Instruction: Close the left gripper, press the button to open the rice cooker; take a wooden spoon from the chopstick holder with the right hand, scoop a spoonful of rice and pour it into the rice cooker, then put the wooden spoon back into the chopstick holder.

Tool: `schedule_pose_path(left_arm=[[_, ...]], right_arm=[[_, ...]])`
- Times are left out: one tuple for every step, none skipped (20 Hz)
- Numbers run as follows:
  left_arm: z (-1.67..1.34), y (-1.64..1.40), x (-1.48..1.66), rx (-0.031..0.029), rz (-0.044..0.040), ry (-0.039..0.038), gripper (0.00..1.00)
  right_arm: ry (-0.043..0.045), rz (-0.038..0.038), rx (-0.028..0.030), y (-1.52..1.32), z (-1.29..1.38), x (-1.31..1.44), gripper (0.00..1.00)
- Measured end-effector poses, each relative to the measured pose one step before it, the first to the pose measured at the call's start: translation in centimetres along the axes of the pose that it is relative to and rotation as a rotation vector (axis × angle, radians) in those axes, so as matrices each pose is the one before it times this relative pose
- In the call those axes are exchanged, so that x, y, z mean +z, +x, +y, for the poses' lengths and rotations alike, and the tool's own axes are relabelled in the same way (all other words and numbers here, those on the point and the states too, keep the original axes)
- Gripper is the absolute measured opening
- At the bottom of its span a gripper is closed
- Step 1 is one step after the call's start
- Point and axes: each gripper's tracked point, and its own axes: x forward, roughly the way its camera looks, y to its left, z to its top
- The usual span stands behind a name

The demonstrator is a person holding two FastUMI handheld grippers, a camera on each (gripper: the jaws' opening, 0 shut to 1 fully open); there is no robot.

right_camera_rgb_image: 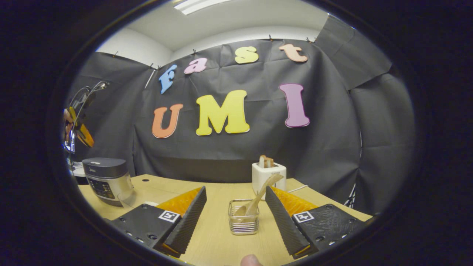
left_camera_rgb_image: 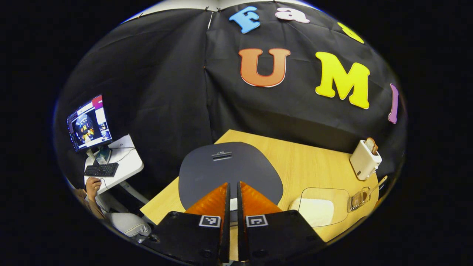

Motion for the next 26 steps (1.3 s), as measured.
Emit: schedule_pose_path(left_arm=[[-0.2,0.438,-0.92,-0.01092,0.0512,-0.02556,0.04],[-0.351,0.306,-0.697,-0.00717,0.04147,-0.0121,0.03],[0.373,0.353,-0.266,0.00719,0.02464,-0.01171,0.03],[-0.188,0.305,-0.113,0.00083,0.01234,-0.0093,0.03],[0.118,0.287,0.053,0.00965,0.00383,-0.0078,0.03],[0.078,0.117,-0.024,0.00387,0.00326,0.00085,0.03],[0.136,0.156,-0.115,0.00845,0.00315,0.00549,0.03],[-0.109,0.164,-0.221,0.00701,0.0077,0.00889,0.03],[-0.003,0.21,-0.456,0.00316,0.00393,0.01333,0.03],[-0.003,-0.09,-0.46,0.01158,0.01075,0.02365,0.02],[0.148,0.453,0.385,0.00608,-0.02385,0.03588,0.03],[0.128,-0.091,-0.332,0.00874,0.01031,0.00213,0.03],[-0.01,0.11,-0.21,0.00609,0.00427,-0.01686,0.03],[-0.245,0.138,-0.127,-0.0046,0.00565,-0.01131,0.03],[-0.113,-0.231,-0.164,0.00146,0.00446,0.00506,0.03],[0.029,-0.064,-0.23,-0.00066,0.02175,0.0272,0.03],[0.264,-0.007,0.326,0.00578,-0.03218,0.0316,0.03],[-0.101,0.151,-0.199,0.00983,-0.00865,0.01314,0.03],[0.02,0.054,0.146,0.00619,-0.00876,0.00993,0.03],[-0.047,-0.031,0.05,0.00324,-0.01156,-0.00726,0.03],[-0.086,0.09,0.054,-0.00003,-0.01231,-0.01658,0.03],[-0.016,-0.158,0.222,-0.01092,-0.00909,0.00862,0.03],[0.064,-0.446,0.367,-0.01103,-0.01468,0.00434,0.03],[-0.072,-0.224,0.542,-0.00385,-0.02413,-0.01163,0.03],[-0.015,-0.258,0.87,0.00384,-0.02731,-0.02729,0.0],[0.039,-0.546,1.211,0.00548,-0.04845,-0.02768,0.03]], right_arm=[[0.00372,0.00012,-0.00291,0.047,-0.308,-0.035,0.95],[0.00295,-0.00159,-0.00439,0.045,-0.323,0.102,0.95],[0.00471,-0.00281,-0.00309,0.066,-0.265,0.028,0.96],[0.00563,-0.00197,-0.00337,0.039,-0.253,0.052,0.95],[0.00555,-0.00002,-0.00277,0.059,-0.279,-0.144,0.94],[0.00528,0.00102,-0.00336,0.078,-0.322,-0.074,0.94],[0.006,0.00349,-0.00164,0.097,-0.138,-0.187,0.94],[0.00742,0.00596,0.00097,0.133,-0.087,-0.196,0.94],[0.00965,0.00616,0.00192,0.155,-0.021,-0.209,0.95],[0.00813,0.00773,0.00284,0.101,0.055,-0.138,0.96],[0.00859,0.00219,0.00254,-0.071,-0.008,-0.155,0.95],[0.00799,-0.00323,0.00017,0.007,0.083,0.045,0.96],[0.00558,-0.00392,0.00263,-0.051,0.106,-0.012,0.95],[0.0003,0.00174,0.00801,-0.006,0.253,-0.088,0.96],[-0.00313,0.00696,0.004,0.013,0.234,-0.282,0.95],[0.00244,0.00171,0.00534,-0.014,0.082,-0.089,0.95],[0.00308,0.00119,0.00389,-0.057,0.053,0.021,0.96],[0.00211,0.00073,0.00177,-0.021,-0.006,0.076,0.96],[0.00186,0.00074,0.00006,-0.034,-0.077,0.039,0.96],[0.00337,-0.00286,0.00045,-0.039,-0.061,0.144,0.96],[0.00073,-0.00393,-0.00205,-0.091,-0.029,0.212,0.96],[-0.00331,-0.00387,0.00188,-0.073,0.008,0.314,0.96],[-0.00317,-0.0038,-0.00216,-0.093,-0.023,0.117,0.96],[-0.00171,-0.00376,-0.00013,0.008,0.006,0.272,0.96],[-0.00089,-0.00414,-0.00027,-0.135,0.099,0.149,0.96],[0.00069,-0.00248,0.00178,-0.054,0.101,0.25,0.92]])
